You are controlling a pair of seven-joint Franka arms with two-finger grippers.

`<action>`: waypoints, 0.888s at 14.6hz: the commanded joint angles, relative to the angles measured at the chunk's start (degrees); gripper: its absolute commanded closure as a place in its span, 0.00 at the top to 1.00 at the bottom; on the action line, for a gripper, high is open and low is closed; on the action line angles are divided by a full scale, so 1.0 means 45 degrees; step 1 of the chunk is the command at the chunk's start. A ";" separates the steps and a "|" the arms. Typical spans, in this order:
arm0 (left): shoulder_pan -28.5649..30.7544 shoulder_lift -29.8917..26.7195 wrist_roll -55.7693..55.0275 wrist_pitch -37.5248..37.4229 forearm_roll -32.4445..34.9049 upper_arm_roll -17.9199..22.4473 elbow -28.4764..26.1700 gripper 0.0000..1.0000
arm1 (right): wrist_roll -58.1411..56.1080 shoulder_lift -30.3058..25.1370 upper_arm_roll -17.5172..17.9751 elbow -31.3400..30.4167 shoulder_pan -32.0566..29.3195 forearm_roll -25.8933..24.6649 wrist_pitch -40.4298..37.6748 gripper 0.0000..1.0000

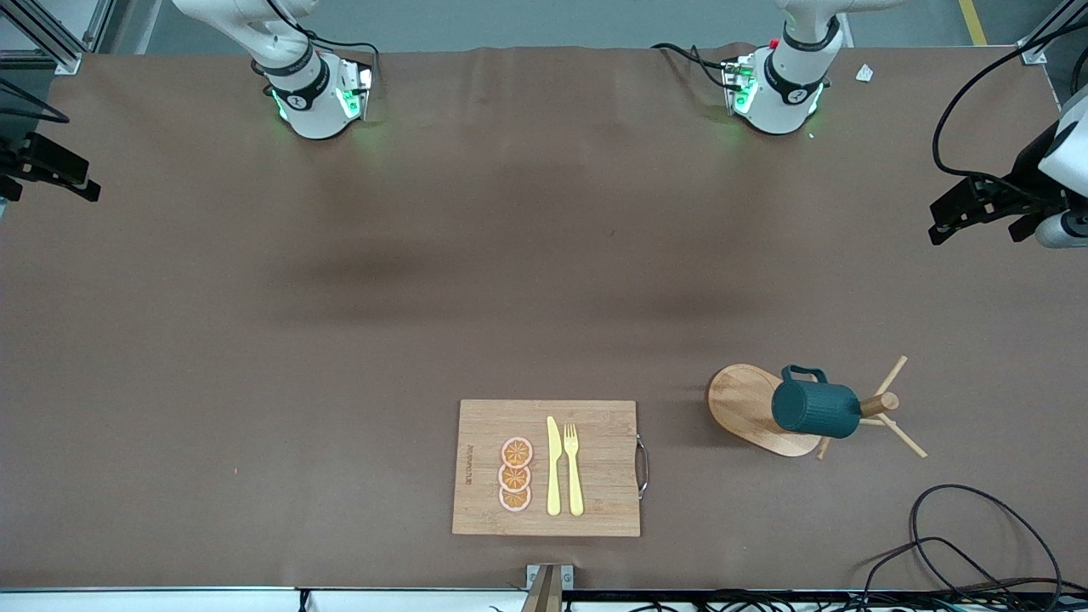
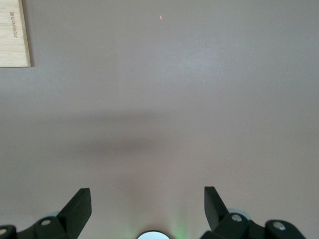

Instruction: Transfer cup from left to right arm and place

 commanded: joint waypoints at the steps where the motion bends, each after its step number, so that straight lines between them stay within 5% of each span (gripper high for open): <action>1: 0.0072 0.0073 -0.0040 -0.0220 0.0021 -0.0071 0.0239 1.00 | -0.0183 -0.0264 0.0092 -0.0259 -0.0168 0.0174 0.0072 1.00; 13: 0.0736 0.1651 -0.0755 0.0014 -0.0290 0.0046 0.0510 1.00 | -0.0164 -0.0244 0.0092 -0.0278 -0.0149 0.0174 0.0091 1.00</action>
